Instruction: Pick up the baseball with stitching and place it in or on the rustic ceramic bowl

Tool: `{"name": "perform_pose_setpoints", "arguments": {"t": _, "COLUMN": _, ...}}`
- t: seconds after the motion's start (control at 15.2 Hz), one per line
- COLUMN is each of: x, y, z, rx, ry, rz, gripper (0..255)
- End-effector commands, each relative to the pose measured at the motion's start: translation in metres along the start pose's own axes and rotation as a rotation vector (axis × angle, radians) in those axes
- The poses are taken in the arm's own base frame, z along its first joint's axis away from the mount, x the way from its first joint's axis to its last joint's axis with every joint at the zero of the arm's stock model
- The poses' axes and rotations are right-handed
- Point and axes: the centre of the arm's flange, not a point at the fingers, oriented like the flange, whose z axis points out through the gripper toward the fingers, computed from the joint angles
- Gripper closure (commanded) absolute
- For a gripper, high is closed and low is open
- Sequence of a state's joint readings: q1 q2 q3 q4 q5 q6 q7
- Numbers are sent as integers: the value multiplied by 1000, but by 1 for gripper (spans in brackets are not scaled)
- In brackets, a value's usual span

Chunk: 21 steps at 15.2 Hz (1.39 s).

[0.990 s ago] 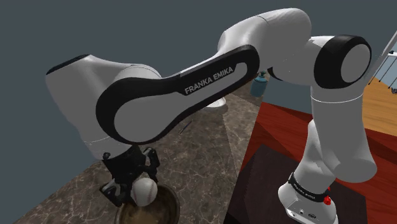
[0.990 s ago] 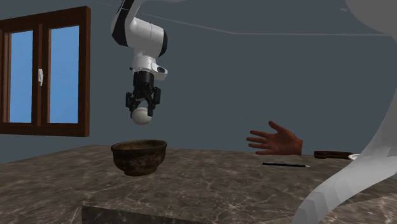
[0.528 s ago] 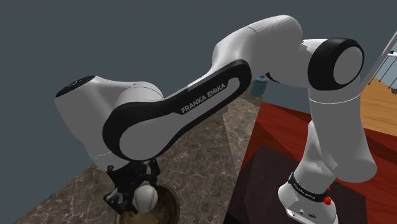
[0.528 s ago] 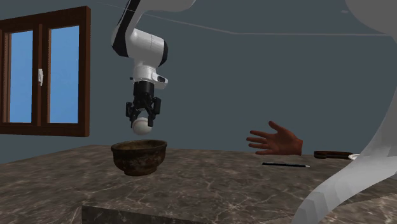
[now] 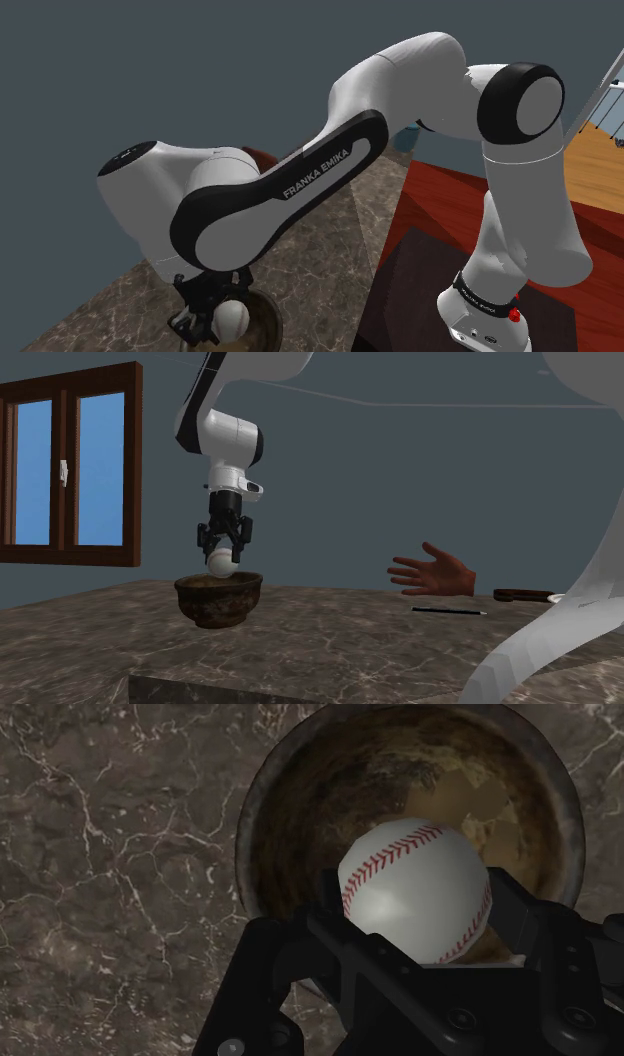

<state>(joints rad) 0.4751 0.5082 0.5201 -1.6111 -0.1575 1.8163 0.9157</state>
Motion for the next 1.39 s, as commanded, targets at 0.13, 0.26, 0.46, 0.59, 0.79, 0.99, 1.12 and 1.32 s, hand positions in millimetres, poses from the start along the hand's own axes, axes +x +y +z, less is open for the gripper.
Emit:
{"name": "perform_pose_setpoints", "arguments": {"t": 0.13, "x": 0, "y": 0, "z": 0, "rx": 0, "ry": 0, "rz": 0, "gripper": 255}}
{"name": "perform_pose_setpoints", "arguments": {"t": 0.26, "x": 0, "y": 0, "z": 0, "rx": 0, "ry": 0, "rz": 0, "gripper": 0}}
{"name": "perform_pose_setpoints", "arguments": {"t": 0.46, "x": 0, "y": 0, "z": 0, "rx": 0, "ry": 0, "rz": 0, "gripper": 0}}
{"name": "perform_pose_setpoints", "arguments": {"t": 0.59, "x": 0, "y": 0, "z": -13, "rx": 0, "ry": 0, "rz": 0, "gripper": 0}}
{"name": "perform_pose_setpoints", "arguments": {"t": 0.79, "x": 0, "y": 0, "z": -50, "rx": 0, "ry": 0, "rz": 0, "gripper": 0}}
{"name": "perform_pose_setpoints", "arguments": {"t": 0.99, "x": 0, "y": 0, "z": -50, "rx": 0, "ry": 0, "rz": 0, "gripper": 0}}
{"name": "perform_pose_setpoints", "arguments": {"t": 1.12, "x": 0, "y": 0, "z": -50, "rx": 0, "ry": 0, "rz": 0, "gripper": 0}}
{"name": "perform_pose_setpoints", "arguments": {"t": 1.32, "x": 0, "y": 0, "z": -50, "rx": 0, "ry": 0, "rz": 0, "gripper": 0}}
